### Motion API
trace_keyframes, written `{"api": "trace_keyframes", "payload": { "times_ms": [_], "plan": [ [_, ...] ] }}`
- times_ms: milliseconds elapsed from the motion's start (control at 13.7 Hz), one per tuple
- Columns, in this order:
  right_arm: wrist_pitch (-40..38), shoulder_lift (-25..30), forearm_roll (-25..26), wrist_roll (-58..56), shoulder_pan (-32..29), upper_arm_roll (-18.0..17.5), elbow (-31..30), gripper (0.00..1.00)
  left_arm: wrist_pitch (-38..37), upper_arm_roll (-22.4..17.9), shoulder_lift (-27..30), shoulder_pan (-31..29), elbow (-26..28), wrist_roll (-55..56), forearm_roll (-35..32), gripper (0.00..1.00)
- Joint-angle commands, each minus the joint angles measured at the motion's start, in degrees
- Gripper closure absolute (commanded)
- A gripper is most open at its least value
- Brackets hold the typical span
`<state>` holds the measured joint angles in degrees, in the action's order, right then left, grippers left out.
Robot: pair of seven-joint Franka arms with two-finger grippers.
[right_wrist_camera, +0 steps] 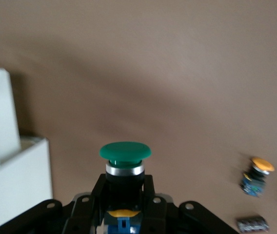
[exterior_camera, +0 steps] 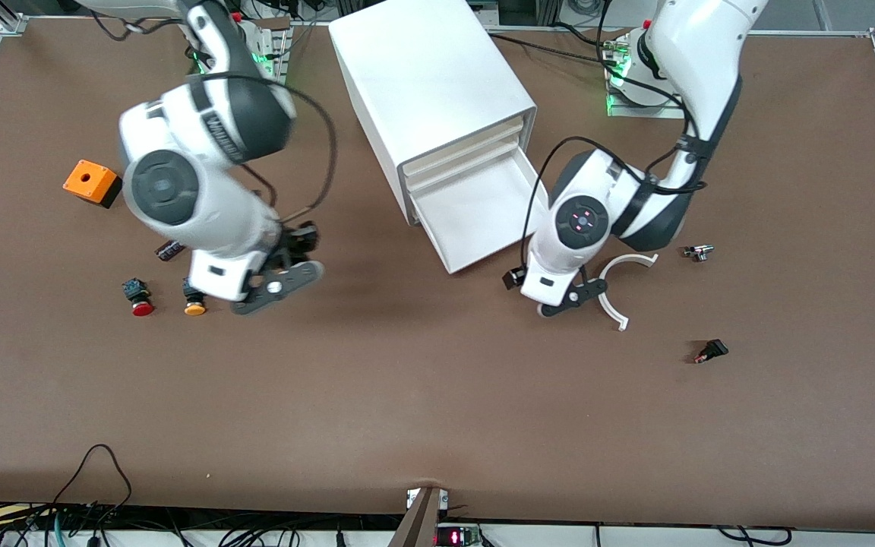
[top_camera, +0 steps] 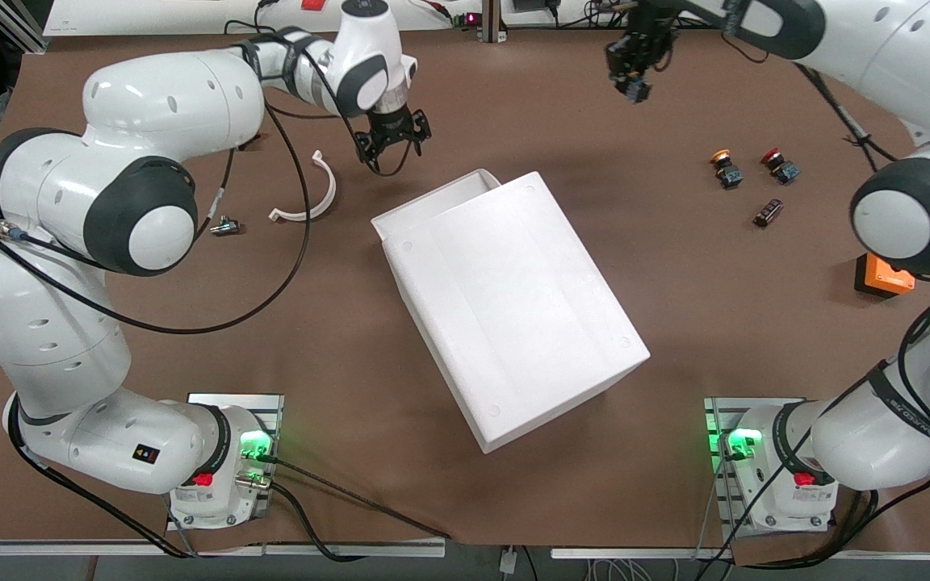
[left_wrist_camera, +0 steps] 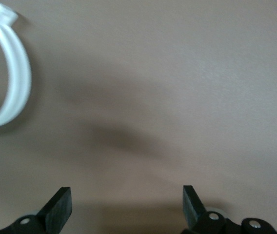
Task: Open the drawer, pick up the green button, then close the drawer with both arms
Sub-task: 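Lift the button with the right gripper while the left gripper pushes the drawer shut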
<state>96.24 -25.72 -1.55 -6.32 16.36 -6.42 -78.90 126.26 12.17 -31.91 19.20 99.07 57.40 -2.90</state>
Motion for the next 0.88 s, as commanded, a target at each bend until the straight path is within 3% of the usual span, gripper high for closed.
{"api": "trace_keyframes", "payload": {
  "times_ms": [0,438,803],
  "plan": [
    [3.2,8.8,-1.1,-6.9,-1.0,3.8,-14.2,0.95,8.5,-0.3,2.7,1.4,8.0,2.7,-2.0,0.00],
    [22.6,22.7,-1.0,-20.5,-1.0,14.0,-45.4,0.95,4.4,2.1,2.9,3.3,8.9,8.3,-1.7,0.00],
    [35.6,23.5,-1.0,-28.8,-1.0,21.4,-59.1,0.93,0.5,10.5,3.0,-1.2,8.9,8.3,1.2,0.00]
  ]
}}
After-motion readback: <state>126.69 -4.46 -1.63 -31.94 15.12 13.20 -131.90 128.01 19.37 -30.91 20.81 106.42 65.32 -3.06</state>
